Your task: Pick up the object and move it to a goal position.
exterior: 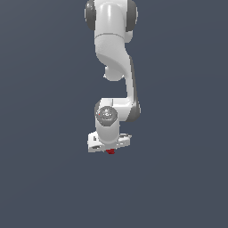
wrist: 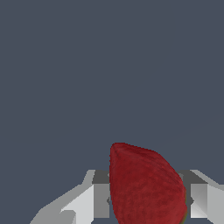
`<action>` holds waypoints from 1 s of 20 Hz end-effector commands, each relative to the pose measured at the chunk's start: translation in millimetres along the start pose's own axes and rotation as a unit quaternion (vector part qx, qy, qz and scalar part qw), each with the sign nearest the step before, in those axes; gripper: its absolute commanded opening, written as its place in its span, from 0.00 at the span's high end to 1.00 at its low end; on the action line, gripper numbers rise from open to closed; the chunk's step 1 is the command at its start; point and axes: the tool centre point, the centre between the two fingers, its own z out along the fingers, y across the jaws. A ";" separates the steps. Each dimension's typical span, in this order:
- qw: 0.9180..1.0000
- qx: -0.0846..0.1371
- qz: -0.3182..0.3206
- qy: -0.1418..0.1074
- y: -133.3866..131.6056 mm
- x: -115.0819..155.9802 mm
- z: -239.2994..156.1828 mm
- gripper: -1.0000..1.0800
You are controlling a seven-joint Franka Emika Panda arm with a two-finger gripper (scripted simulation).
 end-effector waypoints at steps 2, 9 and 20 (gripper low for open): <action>1.000 0.000 -0.001 0.001 -11.7 1.6 -10.4 1.00; 1.000 0.000 -0.001 0.001 -63.1 6.2 -55.0 1.00; 1.000 -0.001 -0.001 0.001 -164.7 17.8 -144.6 1.00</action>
